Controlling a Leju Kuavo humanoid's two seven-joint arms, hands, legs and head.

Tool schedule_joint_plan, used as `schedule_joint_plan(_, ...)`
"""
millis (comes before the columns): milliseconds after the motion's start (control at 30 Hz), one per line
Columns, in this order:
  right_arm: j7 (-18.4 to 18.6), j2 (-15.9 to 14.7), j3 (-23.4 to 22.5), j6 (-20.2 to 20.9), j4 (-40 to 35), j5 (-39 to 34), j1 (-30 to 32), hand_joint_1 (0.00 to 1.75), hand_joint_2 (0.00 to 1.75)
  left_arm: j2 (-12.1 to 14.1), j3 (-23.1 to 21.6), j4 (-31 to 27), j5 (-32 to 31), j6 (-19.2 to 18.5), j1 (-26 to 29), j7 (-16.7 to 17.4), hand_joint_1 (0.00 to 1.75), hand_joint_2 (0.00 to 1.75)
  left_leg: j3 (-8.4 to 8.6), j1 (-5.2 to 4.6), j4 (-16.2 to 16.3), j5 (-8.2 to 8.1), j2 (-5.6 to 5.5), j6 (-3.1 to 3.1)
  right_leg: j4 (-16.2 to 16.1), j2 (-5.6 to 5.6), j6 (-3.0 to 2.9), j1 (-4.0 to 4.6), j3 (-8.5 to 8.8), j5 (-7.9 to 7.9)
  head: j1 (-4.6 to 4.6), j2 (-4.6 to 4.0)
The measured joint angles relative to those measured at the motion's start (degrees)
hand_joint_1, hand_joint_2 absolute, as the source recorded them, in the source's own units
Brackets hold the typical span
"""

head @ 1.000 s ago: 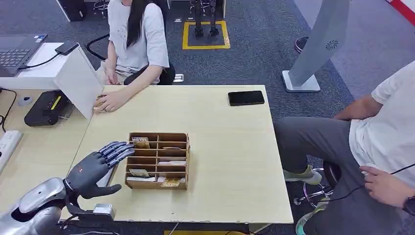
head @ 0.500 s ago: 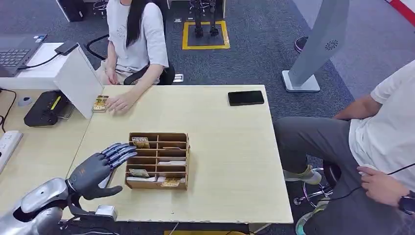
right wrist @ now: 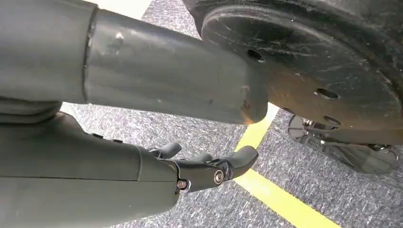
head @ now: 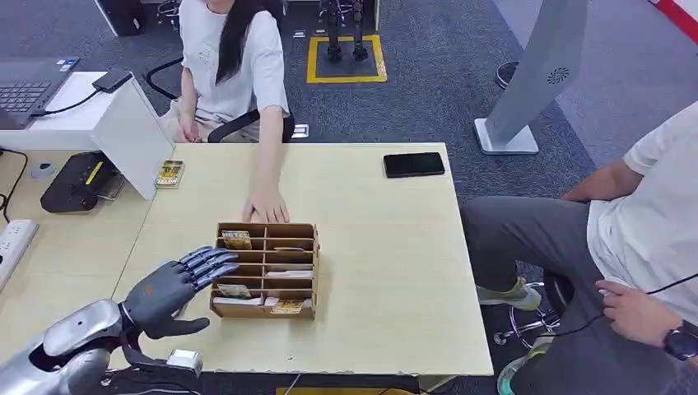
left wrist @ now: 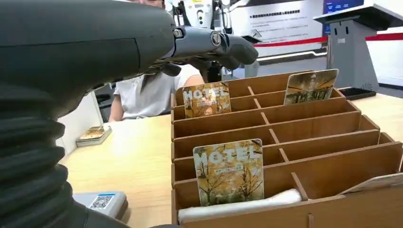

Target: Pass the card to the sensor for recognition and then transmit it.

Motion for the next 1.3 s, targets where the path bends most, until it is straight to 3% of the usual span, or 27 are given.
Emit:
schedule_joint_plan(1167, 0.11, 0.00, 0.02, 0.76, 0.00, 0.00, -0.01, 0.00, 0.00, -1.03, -2.16, 2.64, 0.61, -0.22, -0.90, 1.09, 0.00, 1.75, 0.00, 0.00, 0.00, 0.00, 0.00, 0.00, 0.00, 0.00, 0.00, 0.00, 0.00, 0.00, 0.00, 0.00)
schedule_joint_plan(1300, 0.42, 0.00, 0.02, 0.76, 0.00, 0.00, -0.02, 0.00, 0.00, -1.22, -2.19, 2.89, 0.00, 0.18, -1.00, 2.69, 0.00, 1.75, 0.00, 0.00, 0.00, 0.00, 0.00, 0.00, 0.00, 0.00, 0.00, 0.00, 0.00, 0.00, 0.00, 0.00)
